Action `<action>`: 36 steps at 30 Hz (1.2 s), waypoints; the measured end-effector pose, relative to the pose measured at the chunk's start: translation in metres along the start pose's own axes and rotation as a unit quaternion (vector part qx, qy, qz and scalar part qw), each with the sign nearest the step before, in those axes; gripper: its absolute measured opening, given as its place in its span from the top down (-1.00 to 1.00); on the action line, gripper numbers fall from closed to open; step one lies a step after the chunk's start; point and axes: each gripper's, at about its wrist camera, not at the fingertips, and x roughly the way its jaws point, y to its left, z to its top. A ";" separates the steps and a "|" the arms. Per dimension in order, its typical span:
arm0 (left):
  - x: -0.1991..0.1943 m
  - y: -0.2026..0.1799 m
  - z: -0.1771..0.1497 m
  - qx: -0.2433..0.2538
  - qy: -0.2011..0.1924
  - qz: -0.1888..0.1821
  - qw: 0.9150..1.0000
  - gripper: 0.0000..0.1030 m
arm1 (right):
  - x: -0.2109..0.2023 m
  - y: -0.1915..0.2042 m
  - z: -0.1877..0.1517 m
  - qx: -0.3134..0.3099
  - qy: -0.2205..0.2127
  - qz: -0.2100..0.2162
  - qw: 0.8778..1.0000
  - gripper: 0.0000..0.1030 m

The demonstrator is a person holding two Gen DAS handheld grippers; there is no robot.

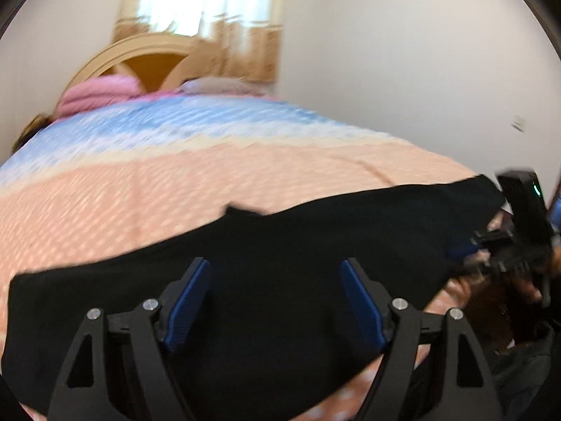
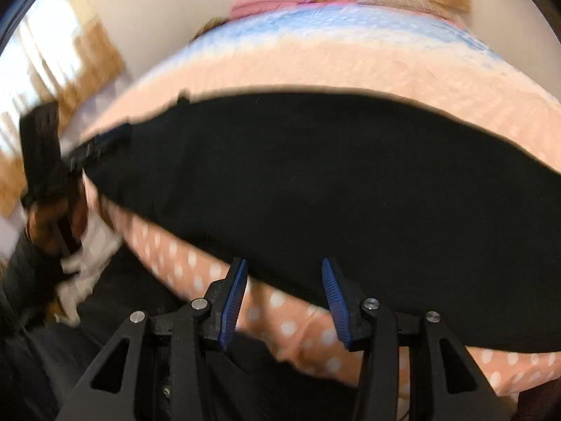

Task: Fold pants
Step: 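Fold the pants over with the right tool toward the left tool, then release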

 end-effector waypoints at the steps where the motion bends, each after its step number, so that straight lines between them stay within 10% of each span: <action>1: 0.002 0.003 -0.004 -0.001 0.006 -0.001 1.000 -0.55 | -0.003 0.007 -0.007 -0.019 0.008 -0.007 1.000 0.09; 11: 0.015 -0.014 -0.033 0.039 0.030 0.013 0.999 -0.95 | -0.001 0.021 0.112 0.041 -0.032 0.123 0.991 0.10; 18: 0.010 -0.011 -0.038 0.041 0.028 0.000 0.999 -0.96 | 0.102 0.051 0.199 0.137 0.050 0.197 0.970 0.10; 24: 0.006 -0.009 -0.041 0.047 0.021 -0.005 0.999 -0.96 | 0.150 0.049 0.208 0.200 0.124 0.252 0.939 0.12; 29: 0.001 -0.007 -0.044 0.045 0.018 -0.015 0.999 -0.96 | 0.172 0.043 0.213 0.246 0.136 0.273 0.920 0.76; 36: 0.001 -0.004 -0.043 0.036 0.012 -0.018 0.999 -0.96 | 0.120 0.083 0.221 0.151 0.040 0.246 0.957 0.91</action>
